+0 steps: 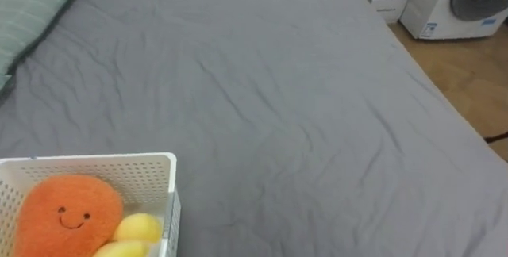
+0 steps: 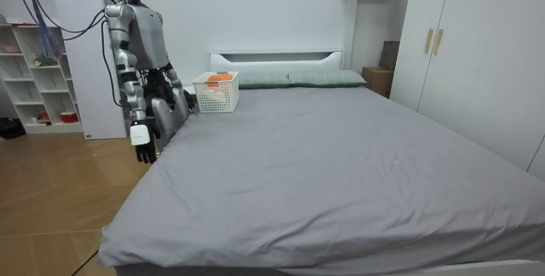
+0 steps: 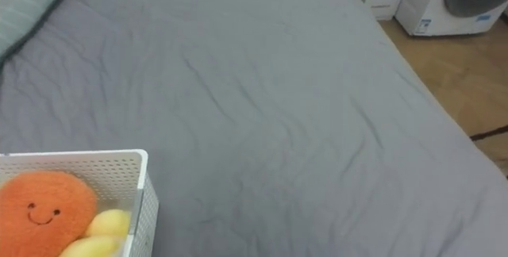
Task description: Collect toys from the bed
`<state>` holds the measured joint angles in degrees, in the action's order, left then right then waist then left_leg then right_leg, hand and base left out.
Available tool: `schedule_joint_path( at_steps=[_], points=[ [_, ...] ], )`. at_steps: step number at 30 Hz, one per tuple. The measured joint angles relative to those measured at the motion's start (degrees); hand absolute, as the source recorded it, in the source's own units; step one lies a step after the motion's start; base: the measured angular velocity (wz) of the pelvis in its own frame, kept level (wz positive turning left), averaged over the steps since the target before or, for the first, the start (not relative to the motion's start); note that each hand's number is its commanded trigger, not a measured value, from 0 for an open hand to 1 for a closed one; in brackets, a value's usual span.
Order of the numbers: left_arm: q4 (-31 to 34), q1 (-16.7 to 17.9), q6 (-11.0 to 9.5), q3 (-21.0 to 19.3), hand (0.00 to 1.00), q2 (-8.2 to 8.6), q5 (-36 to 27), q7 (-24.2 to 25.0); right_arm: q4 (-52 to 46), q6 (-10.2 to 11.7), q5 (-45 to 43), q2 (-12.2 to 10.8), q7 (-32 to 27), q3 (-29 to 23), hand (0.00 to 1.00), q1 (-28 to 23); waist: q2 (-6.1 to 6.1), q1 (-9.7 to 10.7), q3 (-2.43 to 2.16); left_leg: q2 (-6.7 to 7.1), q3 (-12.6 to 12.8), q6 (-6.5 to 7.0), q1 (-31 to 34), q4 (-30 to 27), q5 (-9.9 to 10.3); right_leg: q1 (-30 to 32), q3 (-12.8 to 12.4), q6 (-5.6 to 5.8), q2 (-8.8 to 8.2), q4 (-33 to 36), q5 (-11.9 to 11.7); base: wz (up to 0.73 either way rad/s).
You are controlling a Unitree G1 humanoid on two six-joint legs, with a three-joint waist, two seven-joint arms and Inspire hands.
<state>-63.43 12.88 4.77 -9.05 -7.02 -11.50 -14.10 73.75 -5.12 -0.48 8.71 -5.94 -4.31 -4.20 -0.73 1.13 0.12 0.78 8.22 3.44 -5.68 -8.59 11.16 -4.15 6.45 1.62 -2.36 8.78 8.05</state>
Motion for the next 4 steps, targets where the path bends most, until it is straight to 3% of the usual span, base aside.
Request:
schedule_joint_path(
  at_steps=[4],
  points=[
    [0.03,0.2,0.16,0.76,0.0,0.27,0.53,0.23,0.01,-1.13,-2.34,0.02,1.38,2.04,0.0,0.68,0.16,-1.45,0.14,-0.04,-0.18,-0.22,0.09,0.13,-0.17,0.08,-0.01,-0.1,0.2,-0.14,-0.06,0.02]
  ],
)
